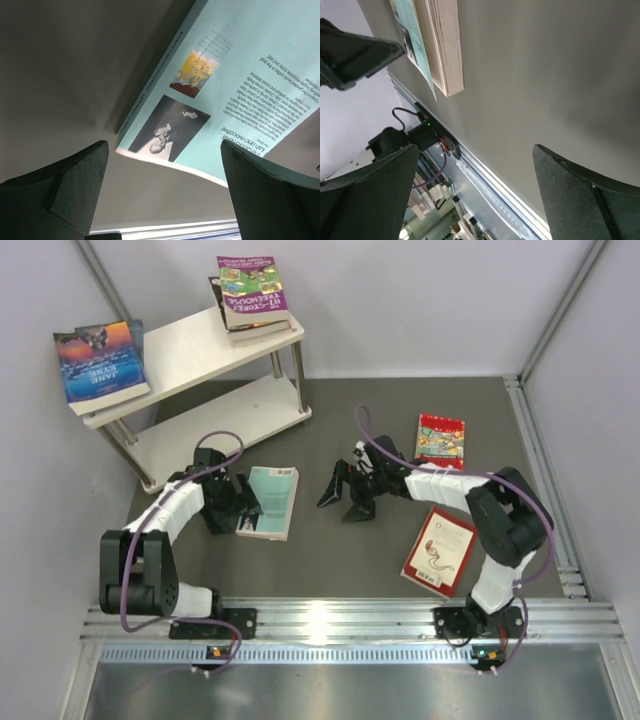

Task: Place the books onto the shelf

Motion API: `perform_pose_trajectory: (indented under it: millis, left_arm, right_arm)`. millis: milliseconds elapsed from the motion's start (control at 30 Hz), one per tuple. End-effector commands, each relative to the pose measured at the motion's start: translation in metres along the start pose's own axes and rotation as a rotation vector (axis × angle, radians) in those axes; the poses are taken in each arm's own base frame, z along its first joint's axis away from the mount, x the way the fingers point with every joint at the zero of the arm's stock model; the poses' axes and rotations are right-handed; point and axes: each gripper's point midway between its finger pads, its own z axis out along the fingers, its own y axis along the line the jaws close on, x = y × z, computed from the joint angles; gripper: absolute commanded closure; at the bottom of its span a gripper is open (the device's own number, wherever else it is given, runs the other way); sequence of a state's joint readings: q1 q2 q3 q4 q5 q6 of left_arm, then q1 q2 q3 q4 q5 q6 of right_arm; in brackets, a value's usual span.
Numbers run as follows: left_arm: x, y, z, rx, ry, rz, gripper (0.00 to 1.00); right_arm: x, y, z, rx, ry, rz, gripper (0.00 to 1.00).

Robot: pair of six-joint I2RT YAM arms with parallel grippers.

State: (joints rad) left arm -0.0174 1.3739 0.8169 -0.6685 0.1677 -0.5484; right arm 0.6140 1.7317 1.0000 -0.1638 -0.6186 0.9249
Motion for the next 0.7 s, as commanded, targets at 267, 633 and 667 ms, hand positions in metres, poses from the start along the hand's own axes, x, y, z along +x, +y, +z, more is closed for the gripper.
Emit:
perform_pose_trajectory:
  millis: [267,633,667]
  left_arm:
    - [-0.003,-0.011,0.058,0.005,0.032,0.014,0.01]
    - [0.044,-0.065,0.078,0.133,0.141,0.062,0.01]
    - [0.047,-0.069,0.078,0.153,0.145,0.060,0.01]
  right_arm:
    - [-0.064,0.026,0.061,-0.011,-0.112,-0.065,0.05]
    - [-0.038,0.014,0.134,0.043,-0.002,-0.055,0.07]
    - [-0.035,0.010,0.137,0.046,0.009,-0.049,0.09]
